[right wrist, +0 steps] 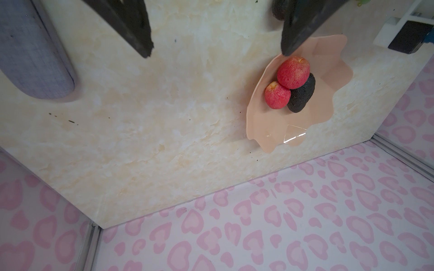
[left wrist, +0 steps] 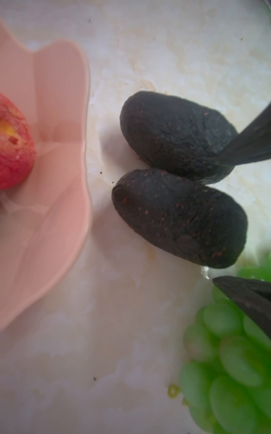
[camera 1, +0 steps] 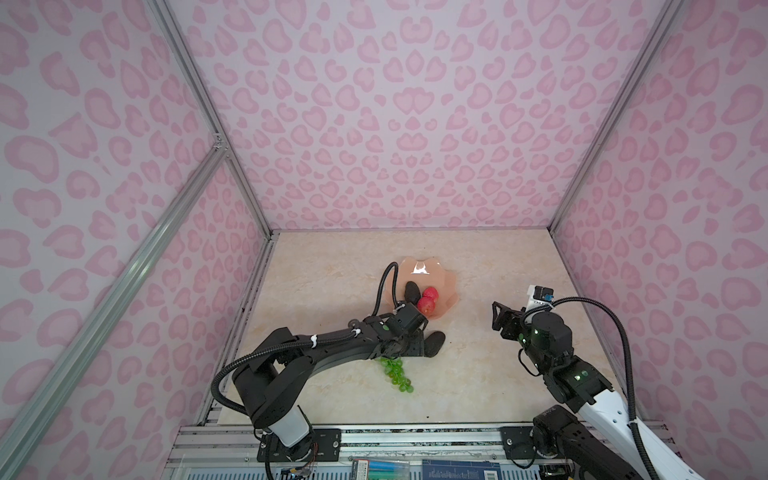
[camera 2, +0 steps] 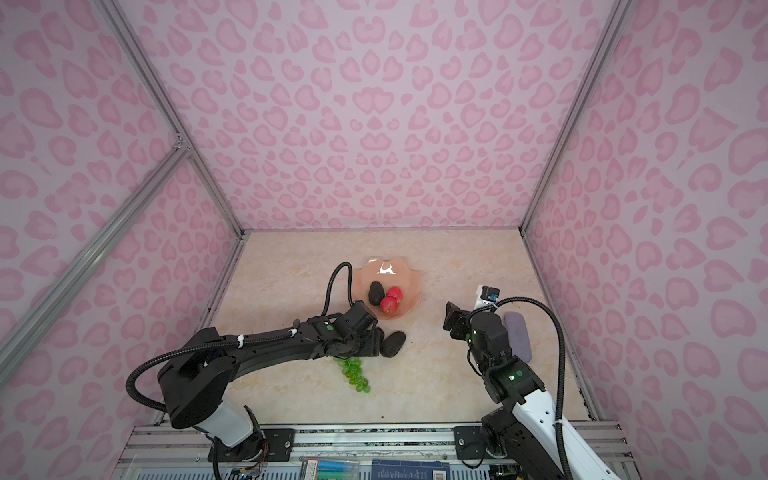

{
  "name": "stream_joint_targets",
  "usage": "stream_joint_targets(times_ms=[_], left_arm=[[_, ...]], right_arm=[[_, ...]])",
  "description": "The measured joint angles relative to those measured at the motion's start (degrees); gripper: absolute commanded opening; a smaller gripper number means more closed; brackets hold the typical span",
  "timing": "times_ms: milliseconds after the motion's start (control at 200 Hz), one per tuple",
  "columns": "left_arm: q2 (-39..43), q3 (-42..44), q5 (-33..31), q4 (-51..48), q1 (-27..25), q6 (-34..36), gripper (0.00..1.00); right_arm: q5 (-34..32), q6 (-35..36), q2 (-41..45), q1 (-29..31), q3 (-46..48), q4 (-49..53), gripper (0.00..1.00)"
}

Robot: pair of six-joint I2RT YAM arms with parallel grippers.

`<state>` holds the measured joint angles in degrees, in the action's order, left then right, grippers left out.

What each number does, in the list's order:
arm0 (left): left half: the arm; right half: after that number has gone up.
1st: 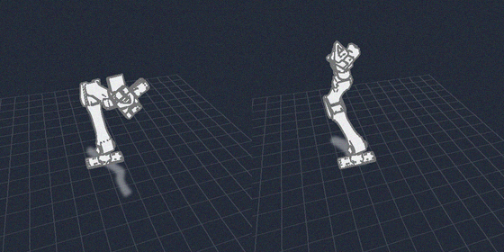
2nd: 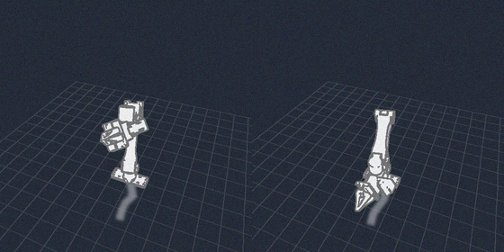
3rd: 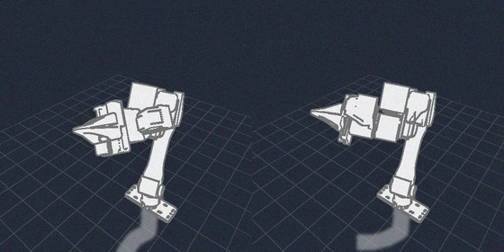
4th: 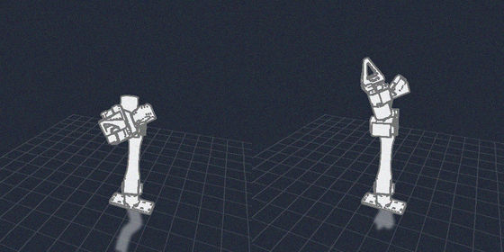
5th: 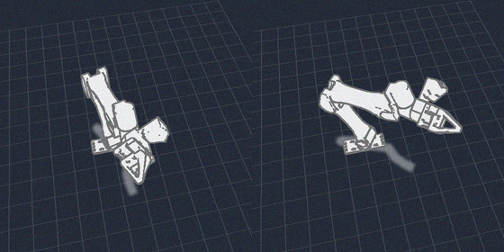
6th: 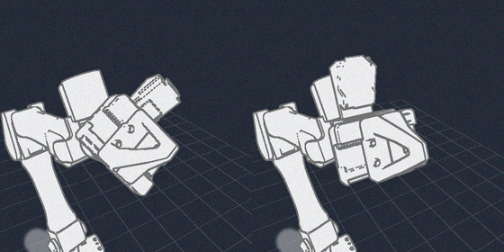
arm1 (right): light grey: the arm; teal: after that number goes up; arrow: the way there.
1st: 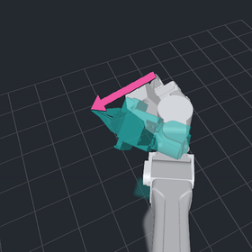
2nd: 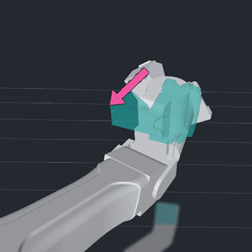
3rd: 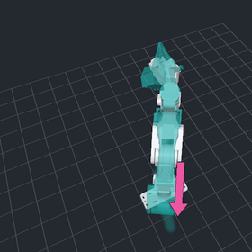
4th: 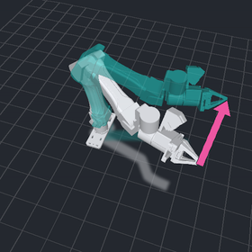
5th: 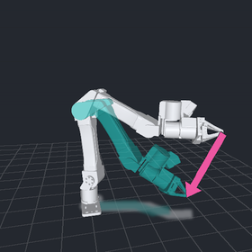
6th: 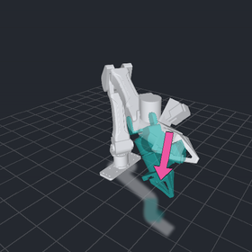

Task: Place and organize the fake fruits in the fruit bowl
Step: 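Reach the left gripper to the two avocados and grasp one, then carry the avocado with the left gripper and release it in the bowl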

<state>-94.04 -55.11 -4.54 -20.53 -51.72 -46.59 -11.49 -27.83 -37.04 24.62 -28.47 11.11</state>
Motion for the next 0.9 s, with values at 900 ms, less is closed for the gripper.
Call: stream_joint_targets(times_ms=[900], left_arm=[[22.38, 5.92, 4.04, -0.22, 0.44, 7.61, 0.46]], right_arm=[[-0.07, 1.09, 1.05, -0.42, -0.90, 2.27, 0.87]])
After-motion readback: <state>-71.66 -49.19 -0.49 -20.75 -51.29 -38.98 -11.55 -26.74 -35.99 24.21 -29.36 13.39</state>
